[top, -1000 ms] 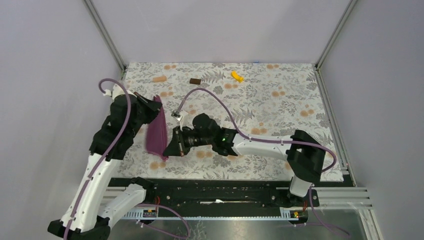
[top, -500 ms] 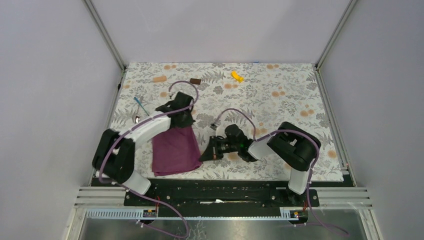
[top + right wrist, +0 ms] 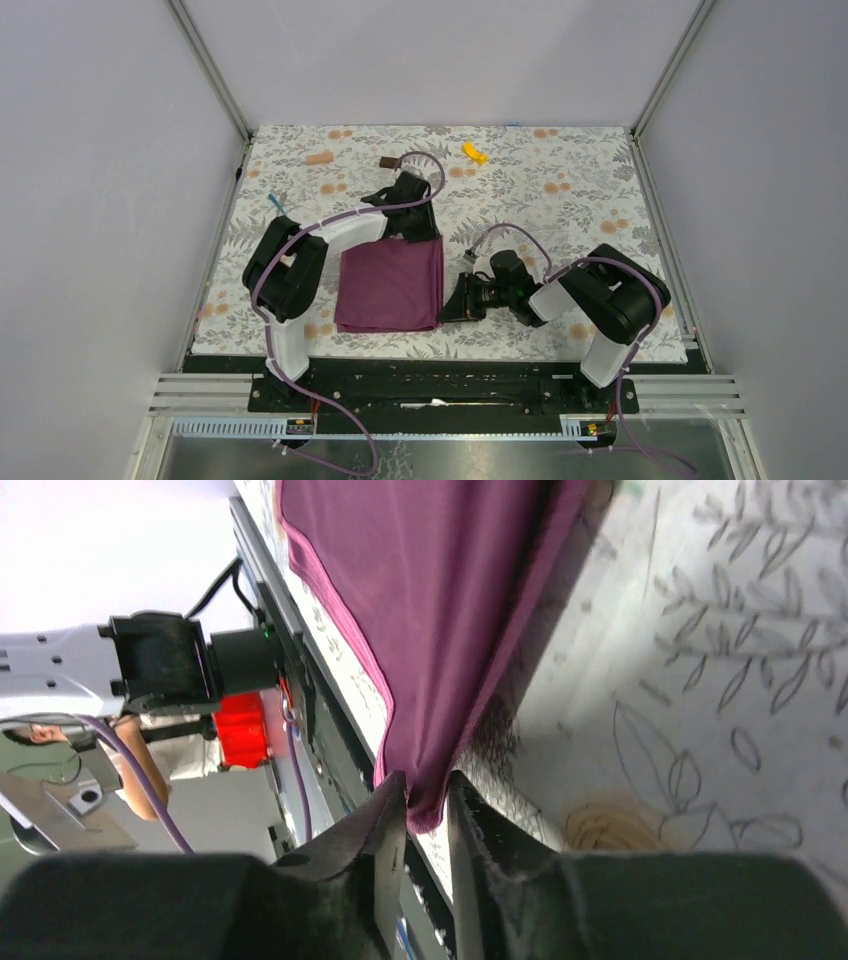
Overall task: Fold the napkin into a case and place the utensils inside
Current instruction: Turn over the upper triangle folded napkin at the center of the board, then move the lower triangle-folded napkin to the center of the board.
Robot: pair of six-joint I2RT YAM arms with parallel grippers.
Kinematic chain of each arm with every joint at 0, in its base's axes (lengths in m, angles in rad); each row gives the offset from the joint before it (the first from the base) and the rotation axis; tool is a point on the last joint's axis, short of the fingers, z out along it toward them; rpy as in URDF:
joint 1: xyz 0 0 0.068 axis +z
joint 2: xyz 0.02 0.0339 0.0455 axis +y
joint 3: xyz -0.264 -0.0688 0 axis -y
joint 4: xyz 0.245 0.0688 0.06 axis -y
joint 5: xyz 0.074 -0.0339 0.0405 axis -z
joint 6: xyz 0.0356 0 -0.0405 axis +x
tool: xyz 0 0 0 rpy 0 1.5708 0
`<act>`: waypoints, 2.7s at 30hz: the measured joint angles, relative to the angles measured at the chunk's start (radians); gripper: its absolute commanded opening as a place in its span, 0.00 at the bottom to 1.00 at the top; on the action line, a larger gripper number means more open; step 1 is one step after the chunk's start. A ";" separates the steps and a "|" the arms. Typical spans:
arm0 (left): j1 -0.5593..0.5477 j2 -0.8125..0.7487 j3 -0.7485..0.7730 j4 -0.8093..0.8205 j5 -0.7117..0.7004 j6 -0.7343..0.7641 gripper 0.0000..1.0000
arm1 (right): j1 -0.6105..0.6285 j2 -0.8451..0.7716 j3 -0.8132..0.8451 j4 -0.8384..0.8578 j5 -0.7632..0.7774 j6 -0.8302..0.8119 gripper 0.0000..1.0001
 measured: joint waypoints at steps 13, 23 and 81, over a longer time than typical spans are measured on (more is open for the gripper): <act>0.022 -0.398 -0.135 0.071 0.188 0.090 0.63 | 0.039 -0.247 0.121 -0.603 0.220 -0.180 0.60; 0.107 -0.815 -0.445 -0.035 0.179 0.092 0.66 | 0.296 -0.183 0.405 -1.053 0.645 -0.090 0.63; 0.209 -0.440 -0.638 0.444 0.393 -0.164 0.65 | -0.381 0.191 0.892 -1.607 0.520 -0.942 0.44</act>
